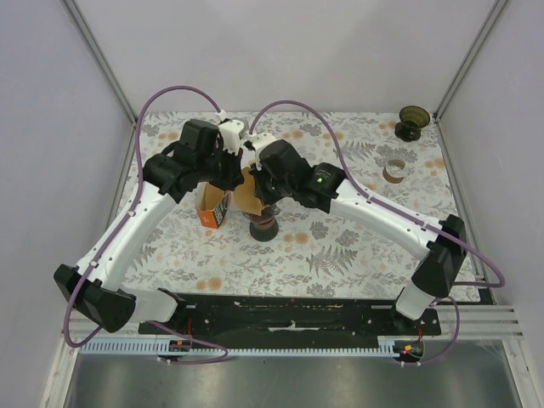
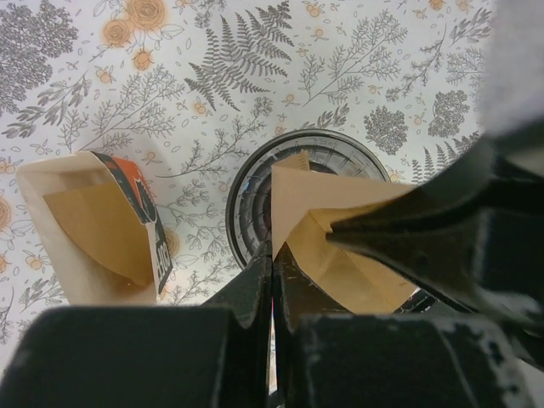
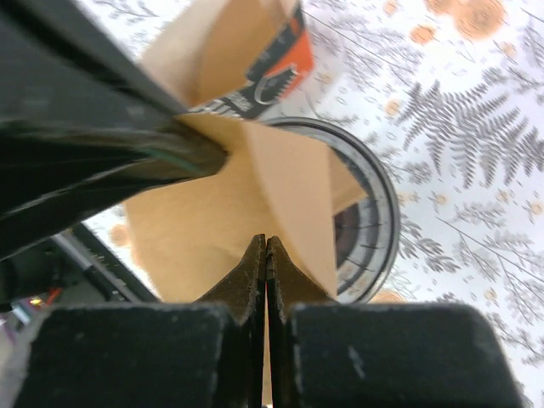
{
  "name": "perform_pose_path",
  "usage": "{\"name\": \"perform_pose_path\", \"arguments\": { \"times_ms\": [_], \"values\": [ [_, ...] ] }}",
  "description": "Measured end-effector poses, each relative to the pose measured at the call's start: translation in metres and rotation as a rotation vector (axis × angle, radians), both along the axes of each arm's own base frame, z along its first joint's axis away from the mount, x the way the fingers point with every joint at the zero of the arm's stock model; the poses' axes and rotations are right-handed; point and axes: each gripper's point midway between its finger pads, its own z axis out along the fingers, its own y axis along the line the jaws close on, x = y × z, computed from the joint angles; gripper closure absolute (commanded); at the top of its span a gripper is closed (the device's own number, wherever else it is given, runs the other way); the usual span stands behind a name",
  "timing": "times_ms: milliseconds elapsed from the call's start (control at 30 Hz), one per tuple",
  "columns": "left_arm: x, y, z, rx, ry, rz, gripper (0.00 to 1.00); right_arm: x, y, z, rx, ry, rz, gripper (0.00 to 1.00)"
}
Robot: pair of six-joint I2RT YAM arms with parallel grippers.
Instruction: Place the coffee filter in the dripper
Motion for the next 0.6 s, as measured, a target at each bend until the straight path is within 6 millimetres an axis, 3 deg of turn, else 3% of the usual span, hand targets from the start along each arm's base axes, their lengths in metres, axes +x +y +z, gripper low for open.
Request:
{"name": "perform_pose_path", "arguments": {
  "times_ms": [200, 333, 467, 600],
  "values": [
    [-0.003, 0.000, -0.007, -0.017, 0.036, -0.003, 0.98, 0.015, -0.019, -0.029, -0.149, -0.004, -0.100, 1.00],
    [-0.006, 0.000, -0.014, -0.032, 0.068, -0.005, 0.98, 0.023, -0.023, -0.023, -0.187, -0.040, -0.126, 1.00],
    [-0.006, -0.002, -0.013, -0.061, 0.081, -0.003, 0.98, 0.026, -0.015, -0.011, -0.188, -0.063, -0.103, 1.00],
    [-0.004, 0.004, -0.016, -0.070, 0.099, 0.031, 0.98, 0.024, -0.002, -0.018, -0.182, -0.038, -0.056, 1.00]
  ]
}}
